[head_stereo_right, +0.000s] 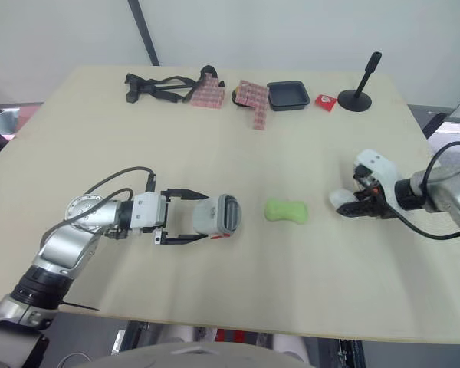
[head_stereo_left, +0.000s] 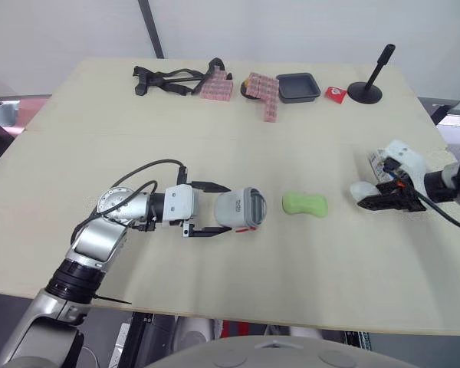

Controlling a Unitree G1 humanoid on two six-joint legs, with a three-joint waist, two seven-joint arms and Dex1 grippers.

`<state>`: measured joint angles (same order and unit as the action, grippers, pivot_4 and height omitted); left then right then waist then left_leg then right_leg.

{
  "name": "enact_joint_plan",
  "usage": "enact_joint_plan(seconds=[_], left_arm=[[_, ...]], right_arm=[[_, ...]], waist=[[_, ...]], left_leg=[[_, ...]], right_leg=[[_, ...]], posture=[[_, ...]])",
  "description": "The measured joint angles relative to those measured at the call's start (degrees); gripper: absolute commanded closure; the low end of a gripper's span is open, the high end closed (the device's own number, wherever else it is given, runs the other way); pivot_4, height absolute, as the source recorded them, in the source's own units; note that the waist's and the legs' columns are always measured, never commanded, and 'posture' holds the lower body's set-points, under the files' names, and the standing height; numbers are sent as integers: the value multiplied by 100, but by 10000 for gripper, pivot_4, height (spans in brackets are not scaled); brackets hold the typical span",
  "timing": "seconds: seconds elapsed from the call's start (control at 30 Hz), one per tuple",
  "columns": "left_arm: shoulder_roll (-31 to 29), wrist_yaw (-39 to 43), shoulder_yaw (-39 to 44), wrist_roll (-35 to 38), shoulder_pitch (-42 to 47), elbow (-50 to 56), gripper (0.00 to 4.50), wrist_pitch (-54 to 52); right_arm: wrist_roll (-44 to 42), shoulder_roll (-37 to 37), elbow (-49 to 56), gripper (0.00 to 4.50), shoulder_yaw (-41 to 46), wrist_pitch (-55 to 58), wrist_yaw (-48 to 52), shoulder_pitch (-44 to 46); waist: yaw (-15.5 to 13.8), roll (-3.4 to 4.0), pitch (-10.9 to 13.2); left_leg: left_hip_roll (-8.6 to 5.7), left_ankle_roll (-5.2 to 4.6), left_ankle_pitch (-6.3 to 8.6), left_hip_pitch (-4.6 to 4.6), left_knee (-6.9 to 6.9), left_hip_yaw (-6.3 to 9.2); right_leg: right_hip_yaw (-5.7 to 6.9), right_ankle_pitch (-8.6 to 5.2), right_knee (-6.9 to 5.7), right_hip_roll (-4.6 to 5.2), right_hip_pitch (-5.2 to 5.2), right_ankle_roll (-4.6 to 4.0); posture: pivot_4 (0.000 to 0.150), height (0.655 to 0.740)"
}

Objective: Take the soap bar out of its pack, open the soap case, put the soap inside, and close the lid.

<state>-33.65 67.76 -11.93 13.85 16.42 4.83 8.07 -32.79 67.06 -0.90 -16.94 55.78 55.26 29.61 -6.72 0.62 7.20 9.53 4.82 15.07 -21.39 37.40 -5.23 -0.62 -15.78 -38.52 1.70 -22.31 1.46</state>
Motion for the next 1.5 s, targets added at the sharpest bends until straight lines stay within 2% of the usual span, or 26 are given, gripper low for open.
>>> enact_joint_plan(seconds=[0.27,0.33,0.47,0.5,0.77,0.97,1.0,1.17,1.3,1.5], left_arm=[[-16,7,1,-2,4,-30,10535,-9],[-18,6,1,-2,4,-30,10535,-11],[-33,-1,1,-5,4,-30,10535,-15],[-42,-5,1,-6,4,-30,10535,-18],[-72,-10,2,-38,48,-161,10535,-32],[-95,-7,2,-65,150,-233,10535,-18],[-97,-1,2,-84,158,-254,10535,-13],[-135,67,10,-101,233,-385,10535,-15],[-193,78,24,-120,423,-485,10535,-16],[-345,209,-2,-231,724,-743,10535,-48]], right_arm=[[595,-474,-268,24575,-36,-131,144,119],[675,-502,-268,14763,-32,-126,160,118],[768,-561,-268,2277,75,-171,217,115],[785,-573,-268,448,127,-232,234,102],[886,-648,-200,448,689,-910,395,-323],[744,-1220,-191,448,1605,-2310,683,-875],[581,-1468,-185,448,1978,-2771,864,-1096],[174,-2071,-44,448,2768,-4276,1692,-2166],[120,-2316,77,448,2889,-5154,2356,-3148],[124,-2597,38,448,2957,-6133,2756,-3671]], waist=[[-3,0,0],[-9,0,0],[-15,0,0],[-15,0,0],[-23,0,0],[-4,0,0],[-4,-1,-1],[-43,-2,-1],[-6,-2,-1],[190,-3,-2]], left_leg=[[1,0,0,0,0,0],[1,0,0,0,1,0],[1,0,0,0,1,0],[1,0,0,0,1,0],[1,0,0,0,1,0],[3,0,0,0,3,0],[7,0,0,-1,3,0],[8,-1,1,-5,4,0],[6,-3,0,-4,6,0],[9,-5,-3,2,6,1]], right_leg=[[-20,0,-17,-12,0,0],[-23,0,-18,-13,0,0],[-33,0,-20,-18,0,0],[-35,0,-21,-19,0,0],[-45,0,-22,-19,1,0],[-50,0,-25,-9,0,0],[-50,0,-25,-8,0,0],[-50,-1,-23,-6,0,-1],[-51,-1,-18,-1,0,-1],[-49,-1,-9,0,0,-2]], posture=[[1500,7400],[1500,7400],[1500,7400],[1500,7400],[1500,7400],[1500,7400],[1500,7400],[1500,7400],[1500,7400],[1500,7400]])
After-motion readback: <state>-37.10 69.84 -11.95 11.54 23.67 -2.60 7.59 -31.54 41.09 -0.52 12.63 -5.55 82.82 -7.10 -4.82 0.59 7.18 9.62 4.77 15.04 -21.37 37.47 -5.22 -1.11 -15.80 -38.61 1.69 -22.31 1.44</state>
